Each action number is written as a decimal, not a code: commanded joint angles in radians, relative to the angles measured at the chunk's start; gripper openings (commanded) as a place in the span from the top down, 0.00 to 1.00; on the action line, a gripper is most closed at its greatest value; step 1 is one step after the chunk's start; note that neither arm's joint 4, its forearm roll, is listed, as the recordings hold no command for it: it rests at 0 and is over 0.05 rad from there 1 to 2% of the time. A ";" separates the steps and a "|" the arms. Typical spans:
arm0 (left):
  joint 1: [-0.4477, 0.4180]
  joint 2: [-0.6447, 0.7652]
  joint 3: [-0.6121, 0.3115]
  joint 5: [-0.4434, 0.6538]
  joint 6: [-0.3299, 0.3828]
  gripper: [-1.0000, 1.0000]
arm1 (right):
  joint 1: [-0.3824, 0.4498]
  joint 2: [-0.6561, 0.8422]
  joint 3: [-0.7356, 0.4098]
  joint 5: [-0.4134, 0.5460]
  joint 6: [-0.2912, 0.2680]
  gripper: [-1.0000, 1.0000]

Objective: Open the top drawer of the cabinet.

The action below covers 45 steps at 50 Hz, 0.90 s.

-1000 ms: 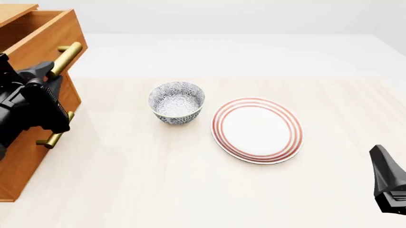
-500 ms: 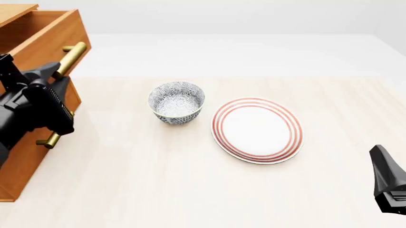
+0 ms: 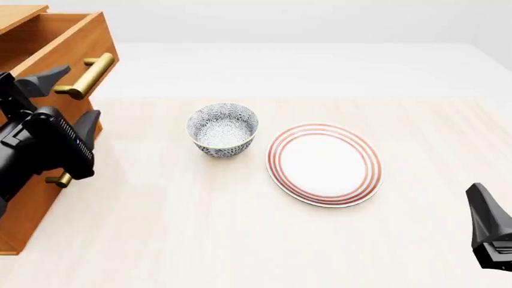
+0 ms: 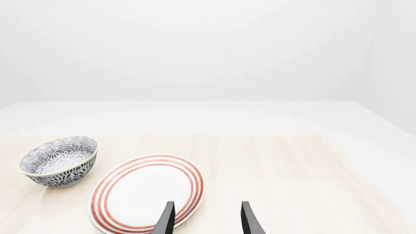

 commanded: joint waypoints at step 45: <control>-0.095 -0.313 -0.067 0.296 -0.383 0.00 | 0.000 0.000 0.000 0.000 0.000 0.00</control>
